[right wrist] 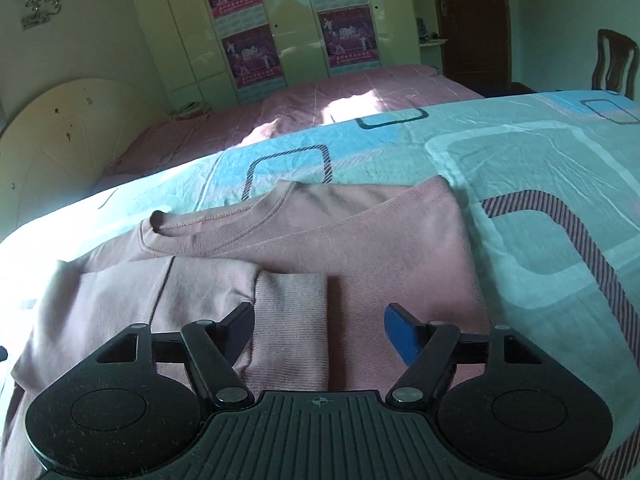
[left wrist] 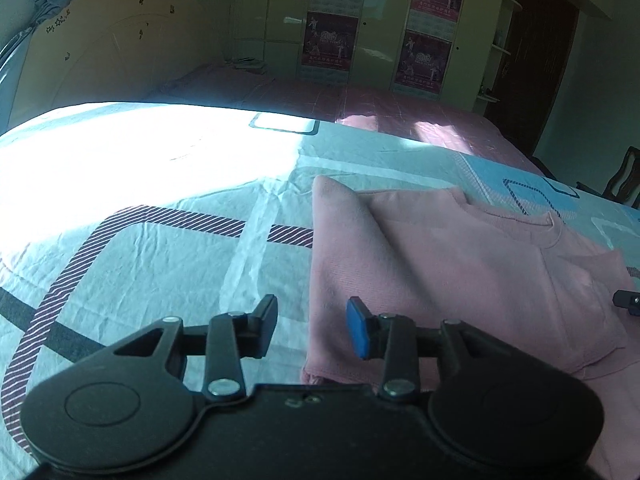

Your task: Fold small clothes

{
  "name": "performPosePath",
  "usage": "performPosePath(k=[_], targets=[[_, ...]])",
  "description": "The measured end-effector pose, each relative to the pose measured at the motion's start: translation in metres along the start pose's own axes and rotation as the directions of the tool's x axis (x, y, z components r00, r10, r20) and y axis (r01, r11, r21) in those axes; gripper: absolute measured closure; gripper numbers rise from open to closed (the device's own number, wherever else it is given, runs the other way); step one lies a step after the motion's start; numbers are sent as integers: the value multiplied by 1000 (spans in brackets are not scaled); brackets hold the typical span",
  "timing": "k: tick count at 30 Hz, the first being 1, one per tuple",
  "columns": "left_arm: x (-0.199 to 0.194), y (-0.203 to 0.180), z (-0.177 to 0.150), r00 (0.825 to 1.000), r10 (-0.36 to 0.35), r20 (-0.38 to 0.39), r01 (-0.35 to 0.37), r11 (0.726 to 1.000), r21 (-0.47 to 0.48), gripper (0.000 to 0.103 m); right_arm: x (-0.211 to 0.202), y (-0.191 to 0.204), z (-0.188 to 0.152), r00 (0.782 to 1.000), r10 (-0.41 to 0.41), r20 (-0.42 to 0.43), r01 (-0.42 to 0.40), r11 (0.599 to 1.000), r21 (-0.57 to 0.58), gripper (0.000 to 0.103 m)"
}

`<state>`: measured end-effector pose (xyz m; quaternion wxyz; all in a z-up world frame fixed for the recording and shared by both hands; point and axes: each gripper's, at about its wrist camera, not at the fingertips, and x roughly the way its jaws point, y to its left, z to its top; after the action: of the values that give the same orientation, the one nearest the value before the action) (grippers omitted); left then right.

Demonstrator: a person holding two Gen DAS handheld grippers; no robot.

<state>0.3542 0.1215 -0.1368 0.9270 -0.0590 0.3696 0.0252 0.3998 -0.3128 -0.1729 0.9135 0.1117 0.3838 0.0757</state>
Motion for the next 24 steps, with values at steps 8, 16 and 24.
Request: performPosePath(k=[8, 16, 24], targets=[[55, -9, 25, 999, 28, -27, -30, 998, -60, 65, 35, 14, 5, 999, 5, -40, -4, 1000, 26, 83], [85, -6, 29, 997, 57, -47, -61, 995, -80, 55, 9, 21, -4, 988, -108, 108, 122, 984, -131, 95], [92, -11, 40, 997, 77, -19, -78, 995, -64, 51, 7, 7, 6, 990, -79, 117, 83, 996, -22, 67]])
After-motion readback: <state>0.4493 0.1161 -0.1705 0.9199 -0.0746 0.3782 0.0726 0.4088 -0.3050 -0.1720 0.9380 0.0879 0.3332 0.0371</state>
